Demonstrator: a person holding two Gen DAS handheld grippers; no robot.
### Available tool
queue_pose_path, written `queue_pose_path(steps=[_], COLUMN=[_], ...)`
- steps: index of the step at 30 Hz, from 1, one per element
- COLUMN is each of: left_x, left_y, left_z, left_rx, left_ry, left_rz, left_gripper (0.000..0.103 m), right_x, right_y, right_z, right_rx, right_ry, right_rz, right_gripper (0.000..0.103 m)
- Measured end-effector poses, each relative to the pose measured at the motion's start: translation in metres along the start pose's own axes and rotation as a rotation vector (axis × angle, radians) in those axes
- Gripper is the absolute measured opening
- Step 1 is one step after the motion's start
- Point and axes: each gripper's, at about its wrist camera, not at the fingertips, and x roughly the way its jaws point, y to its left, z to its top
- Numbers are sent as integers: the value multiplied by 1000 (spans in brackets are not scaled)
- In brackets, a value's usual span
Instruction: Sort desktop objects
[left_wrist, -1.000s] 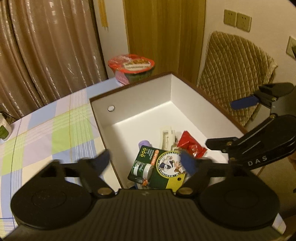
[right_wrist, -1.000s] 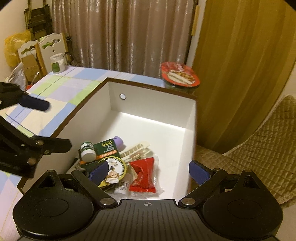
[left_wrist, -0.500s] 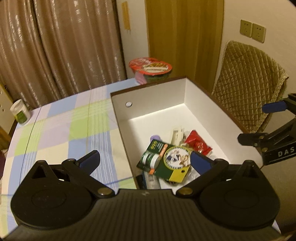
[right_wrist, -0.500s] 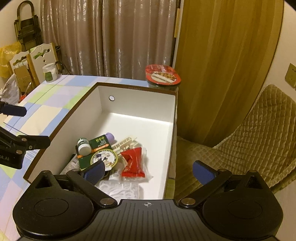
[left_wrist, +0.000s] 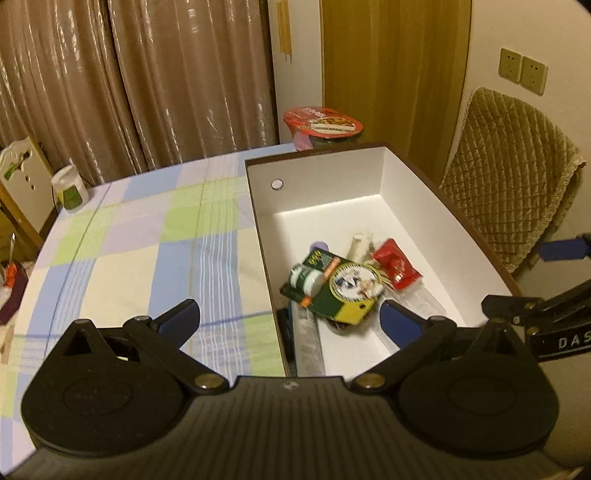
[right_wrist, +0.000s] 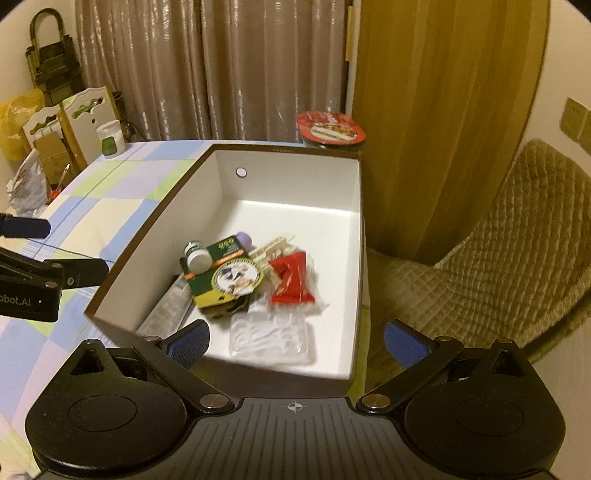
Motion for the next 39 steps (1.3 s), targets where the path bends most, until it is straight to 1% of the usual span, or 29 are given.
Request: queue_pose_path(steps=[4,11,16,20,23,28,33,39], left_x=[-16,-38,-48,-54,-57,-58,-50,-42], left_y=[1,9,5,-4,-11,-14,-13,-13], left_z=[-16,-45,-58,-64,-62,-53,-43,-34], left_rx=[-10,-83,-109,-98,-92,-93,-104,-125], left_ry=[8,34,49,54,58,53,73,83], left_rz=[-2,-31,-52,-70,-83,-71,-48,-42], left_gripper=[102,102,102,102,102,102,102,102], right_x=[-15,-41,-53,-58,-63,-65,-56,-44], right_y=[11,30,32,31,29,22,16,14], right_z=[-14,-35,-47,-53,-53,-46,-39,-28], right_rx=[19,30,58,87,101,109,113,113], right_ry=[7,15,24,37,44,59,102,130], right_rz=[-15,-33,-47,-54,-59,-65,-54,-34], right_gripper=[103,103,103,103,103,103,103,103])
